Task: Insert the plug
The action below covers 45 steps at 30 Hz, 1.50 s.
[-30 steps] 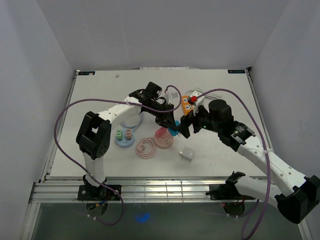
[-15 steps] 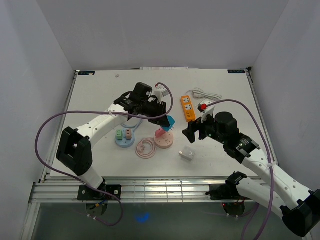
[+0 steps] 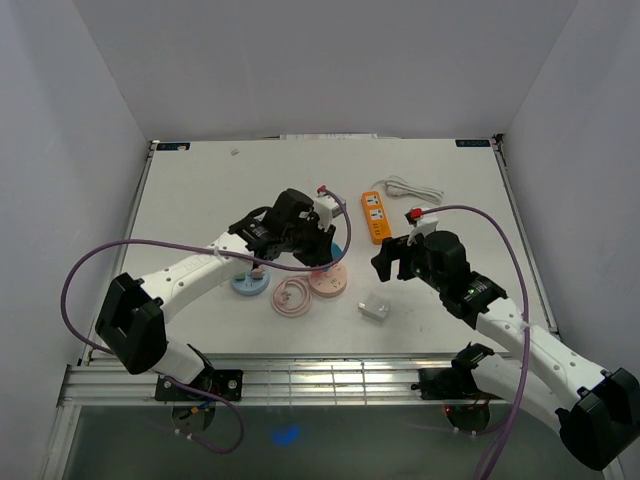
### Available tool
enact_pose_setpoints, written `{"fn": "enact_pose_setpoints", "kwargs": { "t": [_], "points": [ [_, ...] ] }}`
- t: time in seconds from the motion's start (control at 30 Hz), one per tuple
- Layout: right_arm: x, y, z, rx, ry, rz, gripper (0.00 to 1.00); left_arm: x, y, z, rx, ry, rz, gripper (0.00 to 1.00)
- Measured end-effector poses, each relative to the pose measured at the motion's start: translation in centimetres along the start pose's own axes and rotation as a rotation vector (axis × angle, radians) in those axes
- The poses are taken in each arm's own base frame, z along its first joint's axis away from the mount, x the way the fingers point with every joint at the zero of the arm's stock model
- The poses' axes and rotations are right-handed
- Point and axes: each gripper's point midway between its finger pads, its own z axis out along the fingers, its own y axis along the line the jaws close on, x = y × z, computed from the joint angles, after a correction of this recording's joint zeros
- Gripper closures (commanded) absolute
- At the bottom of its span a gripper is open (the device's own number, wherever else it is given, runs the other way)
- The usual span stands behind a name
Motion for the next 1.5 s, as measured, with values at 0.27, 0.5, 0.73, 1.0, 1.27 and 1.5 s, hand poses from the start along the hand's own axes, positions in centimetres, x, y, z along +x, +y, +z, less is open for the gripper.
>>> {"fn": "enact_pose_setpoints", "kwargs": {
  "t": [0.27,0.5,0.73,1.0,1.27,1.5],
  "points": [
    [1.0,-2.3,0.7,0.084,0.025,0.072,0.10,2.1,-0.2,1.1,-0.062,0.039,0.044,1.00],
    [1.4,-3.2,0.9,0.092,0.022,0.103,0.10,3.2,-0.2,1.7,-0.090,0.052,0.093,1.00],
    [1.7,-3.7,1.1,0.087,0.019,0.131,0.10,3.9,0.0,2.2,-0.135,0.051,0.133,1.00],
    [1.9,-4.0,1.2,0.072,0.016,0.147,0.10,4.2,0.5,2.6,-0.179,0.031,0.156,1.00],
    [1.9,-4.2,1.2,0.064,0.009,0.155,0.10,4.1,0.6,2.8,-0.183,0.024,0.165,1.00],
    [2.3,-4.5,1.2,0.065,0.017,0.165,0.10,4.8,0.7,3.7,-0.181,0.049,0.164,1.00]
  ]
}}
